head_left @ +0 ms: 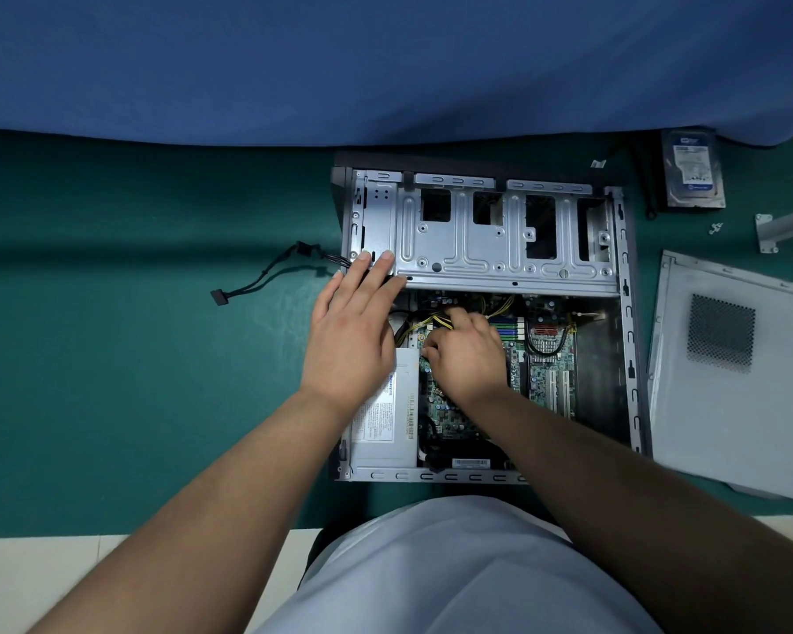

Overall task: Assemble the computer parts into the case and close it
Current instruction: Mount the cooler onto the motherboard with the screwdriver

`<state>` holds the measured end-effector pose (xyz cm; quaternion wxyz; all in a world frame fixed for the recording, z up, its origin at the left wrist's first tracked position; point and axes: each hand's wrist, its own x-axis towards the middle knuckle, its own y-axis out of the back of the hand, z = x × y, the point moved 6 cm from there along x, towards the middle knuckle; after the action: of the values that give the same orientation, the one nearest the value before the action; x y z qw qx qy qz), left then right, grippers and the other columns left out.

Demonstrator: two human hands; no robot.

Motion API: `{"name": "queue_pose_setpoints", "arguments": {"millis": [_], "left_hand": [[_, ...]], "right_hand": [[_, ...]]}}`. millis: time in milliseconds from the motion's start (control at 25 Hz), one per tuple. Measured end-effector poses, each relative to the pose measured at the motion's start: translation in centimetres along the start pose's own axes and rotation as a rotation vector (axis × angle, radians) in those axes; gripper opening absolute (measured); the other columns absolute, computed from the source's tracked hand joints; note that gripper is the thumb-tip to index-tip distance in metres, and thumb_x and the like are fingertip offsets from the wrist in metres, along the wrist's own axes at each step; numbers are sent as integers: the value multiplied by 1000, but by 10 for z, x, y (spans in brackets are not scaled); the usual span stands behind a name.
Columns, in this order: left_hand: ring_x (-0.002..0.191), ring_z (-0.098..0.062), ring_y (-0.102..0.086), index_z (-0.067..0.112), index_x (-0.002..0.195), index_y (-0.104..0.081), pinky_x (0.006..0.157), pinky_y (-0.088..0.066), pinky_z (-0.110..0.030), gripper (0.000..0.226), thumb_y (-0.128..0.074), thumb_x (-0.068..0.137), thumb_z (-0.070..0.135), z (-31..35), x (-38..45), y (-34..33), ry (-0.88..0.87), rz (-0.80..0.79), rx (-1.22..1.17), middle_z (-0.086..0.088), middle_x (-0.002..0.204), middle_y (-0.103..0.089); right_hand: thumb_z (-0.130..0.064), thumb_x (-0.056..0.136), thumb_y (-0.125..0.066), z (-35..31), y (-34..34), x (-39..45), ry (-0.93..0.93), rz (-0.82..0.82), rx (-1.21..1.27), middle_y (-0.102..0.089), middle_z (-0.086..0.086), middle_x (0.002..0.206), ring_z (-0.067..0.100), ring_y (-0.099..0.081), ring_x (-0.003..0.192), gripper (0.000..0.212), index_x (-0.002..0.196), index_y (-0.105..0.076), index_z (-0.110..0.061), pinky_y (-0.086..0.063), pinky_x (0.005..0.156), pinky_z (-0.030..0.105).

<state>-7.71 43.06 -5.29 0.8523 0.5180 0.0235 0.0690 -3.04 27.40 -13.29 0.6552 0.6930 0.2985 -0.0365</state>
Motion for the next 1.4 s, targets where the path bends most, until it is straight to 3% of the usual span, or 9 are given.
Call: {"name": "queue_pose_setpoints", "arguments": {"millis": [640, 1080, 1240, 1400], "left_hand": [[157, -17, -20, 20, 147, -52, 128, -6, -36, 61, -58, 88, 7, 0, 0, 0, 2, 5, -2, 3, 165, -35], [157, -16, -18, 21, 147, -51, 128, -5, -36, 62, -57, 87, 7, -3, 1, -2, 1, 2, 1, 4, 165, -34], [157, -17, -17, 21, 147, -51, 128, -5, -36, 62, -56, 87, 8, -2, 1, -3, -6, -4, 7, 4, 166, -34], [157, -16, -17, 21, 148, -50, 128, -5, -36, 61, -53, 88, 9, -3, 0, -4, -10, -7, 10, 4, 166, -33]], "right_hand": [[-40, 99, -56, -2, -1, 1, 9, 3, -55, -47, 3, 137, 28, -43, 126, 24, 112, -75, -33, -38, 104, 42], [-31, 95, -62, -10, 3, 5, -47, -2, -79, -51, 0, 127, 26, -44, 122, 18, 108, -75, -34, -38, 99, 41], [-33, 95, -61, -7, 4, 8, -54, -91, -20, -51, 2, 129, 27, -44, 124, 21, 110, -75, -33, -39, 102, 42], [-24, 92, -64, -9, 4, 11, -102, -85, -18, -52, 2, 124, 28, -44, 122, 20, 108, -74, -32, -42, 97, 43]]}}
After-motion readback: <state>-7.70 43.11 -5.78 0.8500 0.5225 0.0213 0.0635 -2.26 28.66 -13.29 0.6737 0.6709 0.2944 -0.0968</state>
